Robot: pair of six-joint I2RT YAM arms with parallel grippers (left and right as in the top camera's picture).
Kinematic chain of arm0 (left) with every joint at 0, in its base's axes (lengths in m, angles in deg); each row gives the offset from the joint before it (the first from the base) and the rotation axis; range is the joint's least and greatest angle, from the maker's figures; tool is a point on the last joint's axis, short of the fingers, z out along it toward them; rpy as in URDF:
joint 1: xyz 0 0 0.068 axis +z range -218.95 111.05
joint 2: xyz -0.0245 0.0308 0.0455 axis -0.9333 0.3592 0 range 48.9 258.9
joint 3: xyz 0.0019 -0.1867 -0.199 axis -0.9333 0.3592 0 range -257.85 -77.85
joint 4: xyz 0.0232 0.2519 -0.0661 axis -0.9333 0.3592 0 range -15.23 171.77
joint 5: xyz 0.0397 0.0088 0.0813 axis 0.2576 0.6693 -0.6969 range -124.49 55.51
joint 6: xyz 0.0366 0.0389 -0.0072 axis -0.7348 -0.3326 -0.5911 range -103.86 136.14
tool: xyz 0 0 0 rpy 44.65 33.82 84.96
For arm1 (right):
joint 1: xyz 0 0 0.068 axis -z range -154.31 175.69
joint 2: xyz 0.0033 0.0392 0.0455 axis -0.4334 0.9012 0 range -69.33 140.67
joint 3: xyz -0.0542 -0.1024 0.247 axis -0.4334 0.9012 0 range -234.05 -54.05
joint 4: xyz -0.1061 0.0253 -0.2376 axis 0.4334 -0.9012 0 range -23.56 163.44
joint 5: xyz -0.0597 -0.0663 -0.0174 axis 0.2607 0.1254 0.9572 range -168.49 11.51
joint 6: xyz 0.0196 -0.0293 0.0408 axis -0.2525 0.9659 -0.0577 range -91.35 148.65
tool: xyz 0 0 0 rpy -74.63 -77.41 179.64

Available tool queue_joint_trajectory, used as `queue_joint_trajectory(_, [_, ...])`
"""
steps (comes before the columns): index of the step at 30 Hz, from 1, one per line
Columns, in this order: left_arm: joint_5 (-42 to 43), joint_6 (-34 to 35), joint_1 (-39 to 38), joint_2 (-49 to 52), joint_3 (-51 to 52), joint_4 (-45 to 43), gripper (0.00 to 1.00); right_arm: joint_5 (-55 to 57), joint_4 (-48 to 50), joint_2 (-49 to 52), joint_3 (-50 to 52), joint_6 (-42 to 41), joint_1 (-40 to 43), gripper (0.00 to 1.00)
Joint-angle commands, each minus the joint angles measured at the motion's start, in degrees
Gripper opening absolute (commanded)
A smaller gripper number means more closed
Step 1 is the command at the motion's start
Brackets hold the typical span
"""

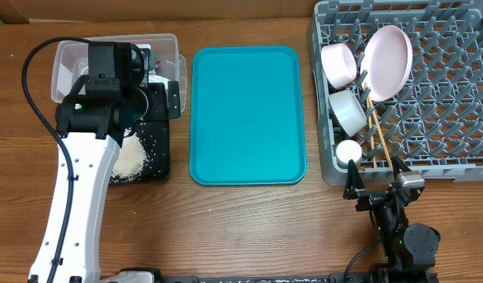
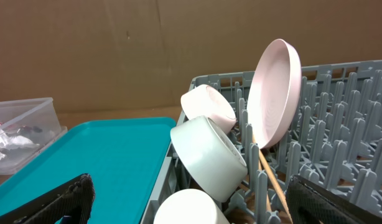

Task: Sort waste into correct bins and load items into the dishwasher

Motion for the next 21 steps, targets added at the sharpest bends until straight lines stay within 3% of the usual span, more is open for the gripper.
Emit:
queue_joint_trajectory(1, [-2.9, 0.8, 0.1, -2.1, -0.9, 0.9, 1.00, -0.1, 0.2, -0.7, 0.6, -0.4, 0.1, 1.00])
queue_joint_trajectory(6, [-6.3, -1.7, 0.2, -9.1, 0.0, -0.5, 1.00, -0.1, 0.2, -0.7, 0.6, -0.4, 0.1, 1.00])
queue_joint_trajectory(9, [-5.7, -3.3, 1.0, -16.4, 6.0, -7.5, 1.00, -0.1, 0.2, -0.7, 0.6, -0.4, 0.1, 1.00])
queue_joint_trajectory(16, [1.6, -3.2, 5.8, -38.4, 35.1, -35.2, 1.00, -0.1, 0.2, -0.7, 0.6, -0.4, 0.1, 1.00])
queue_joint_trajectory(21, [2.3, -3.1, 5.8, -52.1, 52.8, -48.5, 1.00, -0.1, 0.2, -0.7, 0.6, -0.4, 0.1, 1.00])
